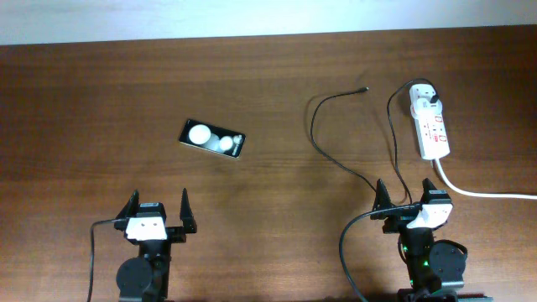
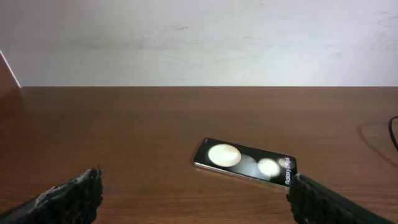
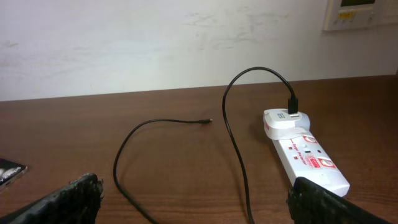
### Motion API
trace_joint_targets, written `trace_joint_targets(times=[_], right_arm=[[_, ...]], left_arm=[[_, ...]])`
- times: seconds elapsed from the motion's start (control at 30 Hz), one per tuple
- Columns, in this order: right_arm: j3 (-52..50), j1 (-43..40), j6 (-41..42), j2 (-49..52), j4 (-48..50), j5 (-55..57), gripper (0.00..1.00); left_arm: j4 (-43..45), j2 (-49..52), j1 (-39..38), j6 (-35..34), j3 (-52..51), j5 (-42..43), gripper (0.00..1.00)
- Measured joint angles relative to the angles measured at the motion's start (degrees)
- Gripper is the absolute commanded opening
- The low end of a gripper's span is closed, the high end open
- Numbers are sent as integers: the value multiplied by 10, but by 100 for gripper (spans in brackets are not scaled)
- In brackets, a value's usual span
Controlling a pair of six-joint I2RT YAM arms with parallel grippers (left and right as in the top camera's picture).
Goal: Plug charger to phone and switch on socket
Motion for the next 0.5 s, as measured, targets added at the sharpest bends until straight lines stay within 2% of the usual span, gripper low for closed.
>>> trace_joint_targets(times=[0.5], right_arm=[[0, 7, 0, 0, 0, 0, 99]], left_arm=[[0, 6, 0, 13, 0, 0, 99]])
